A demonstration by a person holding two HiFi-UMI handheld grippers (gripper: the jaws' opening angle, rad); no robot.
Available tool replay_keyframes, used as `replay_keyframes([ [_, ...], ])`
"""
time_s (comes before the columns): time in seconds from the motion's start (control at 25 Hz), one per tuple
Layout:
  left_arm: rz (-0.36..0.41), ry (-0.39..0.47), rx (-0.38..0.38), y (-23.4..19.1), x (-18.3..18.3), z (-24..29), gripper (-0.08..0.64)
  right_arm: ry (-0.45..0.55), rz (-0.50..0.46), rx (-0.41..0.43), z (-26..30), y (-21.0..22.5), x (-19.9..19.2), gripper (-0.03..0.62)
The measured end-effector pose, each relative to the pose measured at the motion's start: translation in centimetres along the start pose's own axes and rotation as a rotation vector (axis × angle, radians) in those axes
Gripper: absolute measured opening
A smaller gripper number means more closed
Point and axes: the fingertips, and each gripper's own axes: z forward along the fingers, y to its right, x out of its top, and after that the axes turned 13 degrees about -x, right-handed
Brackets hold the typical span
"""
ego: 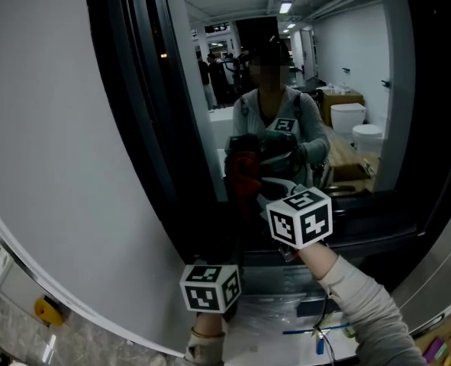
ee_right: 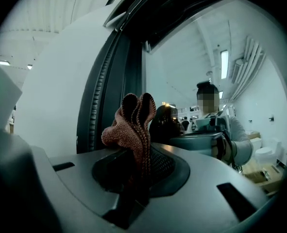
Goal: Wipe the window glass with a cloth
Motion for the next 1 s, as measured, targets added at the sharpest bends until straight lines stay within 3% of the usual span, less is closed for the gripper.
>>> replay_keyframes([
  [0.52,0.006,0.002,0.008,-0.6,0.3,0.1,0.005,-0.027,-0.012,-0.006,0.6,1.0,-0.8,0.052],
  [1.0,0.021,-0.005,-0.065,2.2,0.4,2.1,0.005,-0.03,-0.01,-0.111,-3.4,6.5,-0.9,0.052],
])
